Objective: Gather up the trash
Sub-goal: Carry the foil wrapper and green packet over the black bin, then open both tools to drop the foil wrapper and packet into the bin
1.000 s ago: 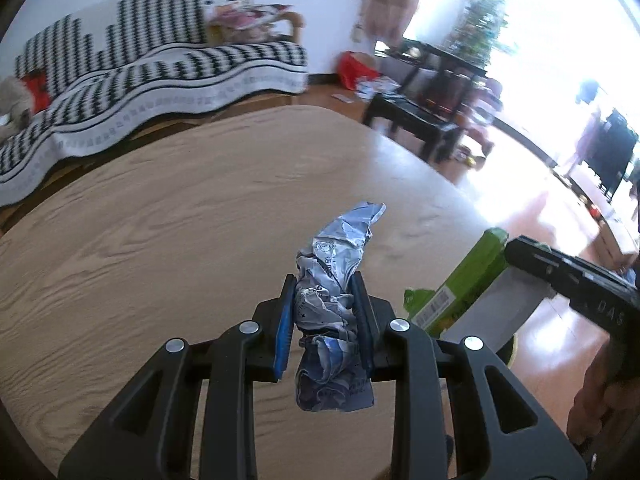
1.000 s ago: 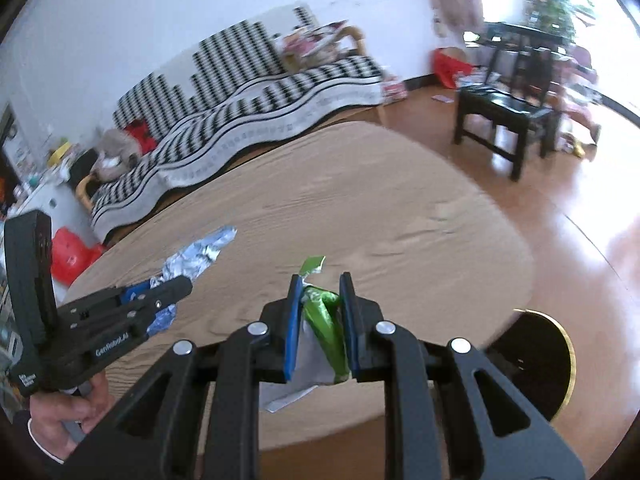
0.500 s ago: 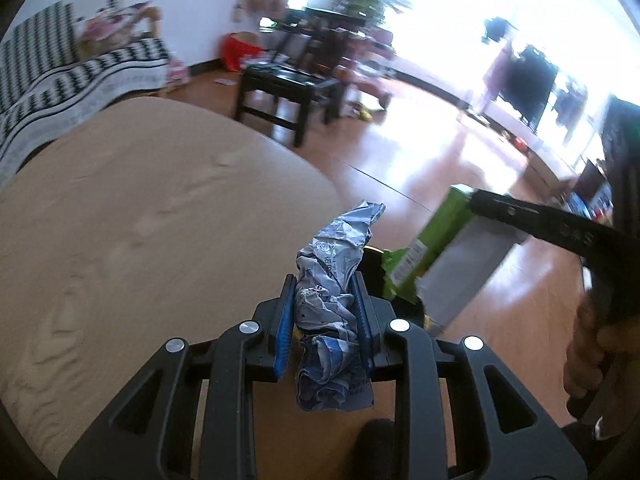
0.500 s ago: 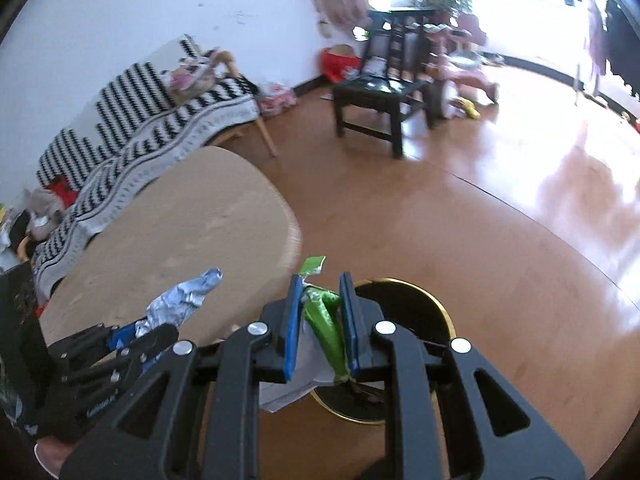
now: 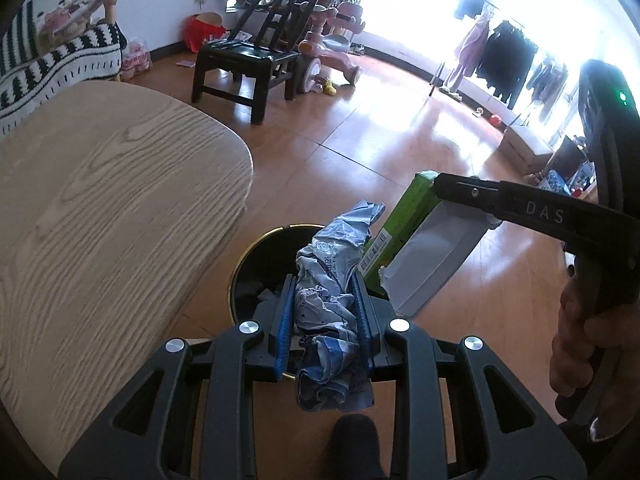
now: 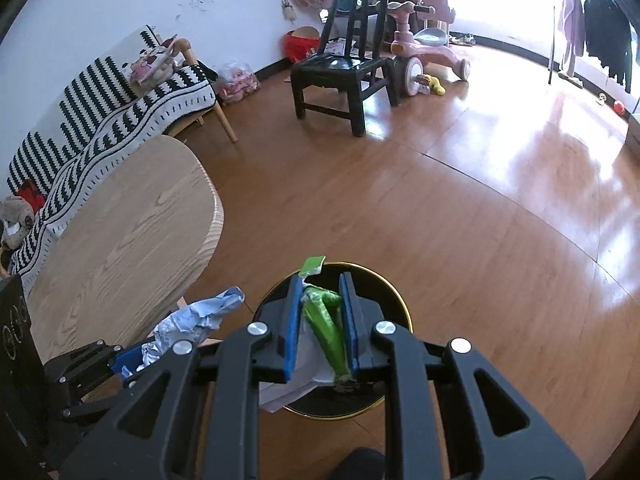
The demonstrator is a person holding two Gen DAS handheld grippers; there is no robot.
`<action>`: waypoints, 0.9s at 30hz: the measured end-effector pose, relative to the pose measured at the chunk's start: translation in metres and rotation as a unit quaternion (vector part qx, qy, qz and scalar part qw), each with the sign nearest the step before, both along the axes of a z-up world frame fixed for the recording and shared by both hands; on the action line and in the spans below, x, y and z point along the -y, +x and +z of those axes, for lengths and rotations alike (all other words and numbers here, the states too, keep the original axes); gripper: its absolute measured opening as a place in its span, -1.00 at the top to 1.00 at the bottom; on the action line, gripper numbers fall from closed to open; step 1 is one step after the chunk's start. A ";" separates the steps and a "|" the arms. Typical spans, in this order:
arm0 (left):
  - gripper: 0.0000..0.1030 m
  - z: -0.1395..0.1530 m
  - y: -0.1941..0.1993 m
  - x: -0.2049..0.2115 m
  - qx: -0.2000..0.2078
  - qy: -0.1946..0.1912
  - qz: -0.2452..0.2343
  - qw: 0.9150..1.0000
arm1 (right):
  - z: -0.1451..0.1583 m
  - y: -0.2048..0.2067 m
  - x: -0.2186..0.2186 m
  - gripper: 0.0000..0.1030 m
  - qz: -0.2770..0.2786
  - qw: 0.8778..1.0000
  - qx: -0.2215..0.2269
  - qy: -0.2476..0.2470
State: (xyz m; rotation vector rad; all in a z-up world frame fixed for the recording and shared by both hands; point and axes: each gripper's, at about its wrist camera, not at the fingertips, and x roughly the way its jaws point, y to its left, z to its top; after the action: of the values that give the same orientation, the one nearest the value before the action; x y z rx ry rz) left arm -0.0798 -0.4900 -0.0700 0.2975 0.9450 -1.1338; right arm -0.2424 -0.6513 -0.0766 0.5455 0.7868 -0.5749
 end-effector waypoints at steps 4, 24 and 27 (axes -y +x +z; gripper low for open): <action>0.49 -0.004 0.002 0.008 -0.007 -0.001 0.002 1.000 | -0.001 0.000 0.003 0.62 -0.003 1.000 -0.002 -0.001; -0.27 -0.009 0.011 0.025 -0.036 -0.024 0.006 0.999 | -0.012 0.006 0.009 -0.38 -0.023 1.000 -0.005 0.014; -0.35 -0.006 0.010 0.026 -0.036 -0.030 0.004 0.999 | -0.008 0.004 0.009 -0.39 -0.027 1.000 0.002 0.007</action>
State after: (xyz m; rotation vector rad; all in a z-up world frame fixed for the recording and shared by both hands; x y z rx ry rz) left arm -0.0700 -0.5160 -0.0760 0.2048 0.9716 -1.1705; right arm -0.2385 -0.6602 -0.0843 0.5813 0.7745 -0.6175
